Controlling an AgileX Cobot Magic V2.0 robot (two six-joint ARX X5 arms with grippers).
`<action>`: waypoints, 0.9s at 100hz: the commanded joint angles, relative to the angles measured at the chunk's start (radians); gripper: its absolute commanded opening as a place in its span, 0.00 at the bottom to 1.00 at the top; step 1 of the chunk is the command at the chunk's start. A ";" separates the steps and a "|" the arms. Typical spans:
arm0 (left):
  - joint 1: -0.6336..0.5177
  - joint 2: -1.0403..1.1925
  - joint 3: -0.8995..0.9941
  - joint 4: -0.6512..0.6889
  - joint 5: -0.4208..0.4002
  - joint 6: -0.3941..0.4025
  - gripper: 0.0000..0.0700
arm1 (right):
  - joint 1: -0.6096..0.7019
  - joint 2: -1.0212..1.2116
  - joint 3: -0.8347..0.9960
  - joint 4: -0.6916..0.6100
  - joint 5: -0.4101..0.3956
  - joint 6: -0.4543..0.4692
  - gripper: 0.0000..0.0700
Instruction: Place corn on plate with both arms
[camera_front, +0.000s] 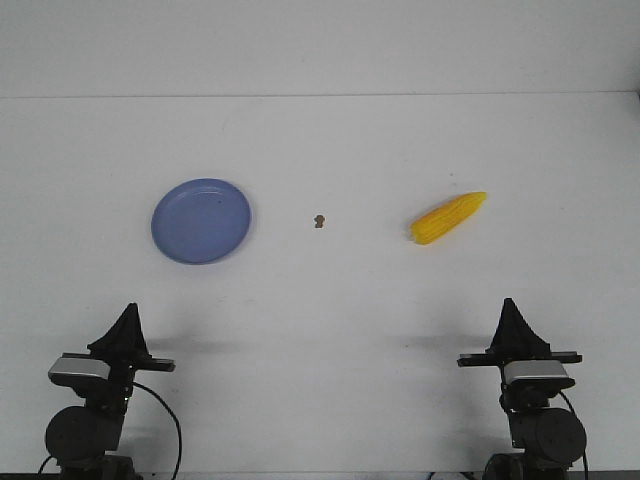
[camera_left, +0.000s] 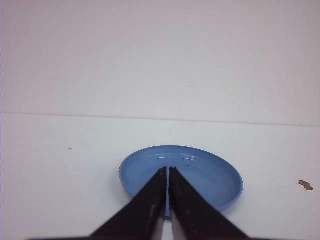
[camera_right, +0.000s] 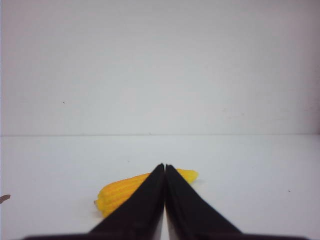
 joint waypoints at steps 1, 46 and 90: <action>0.001 -0.002 -0.020 0.010 0.000 0.010 0.01 | 0.002 0.000 -0.002 0.013 0.000 0.001 0.01; 0.001 -0.002 -0.020 0.010 0.000 0.010 0.01 | 0.002 0.000 -0.002 0.013 0.000 0.000 0.01; 0.001 -0.002 -0.014 0.010 0.000 0.011 0.01 | 0.002 0.000 -0.002 0.063 0.000 -0.002 0.01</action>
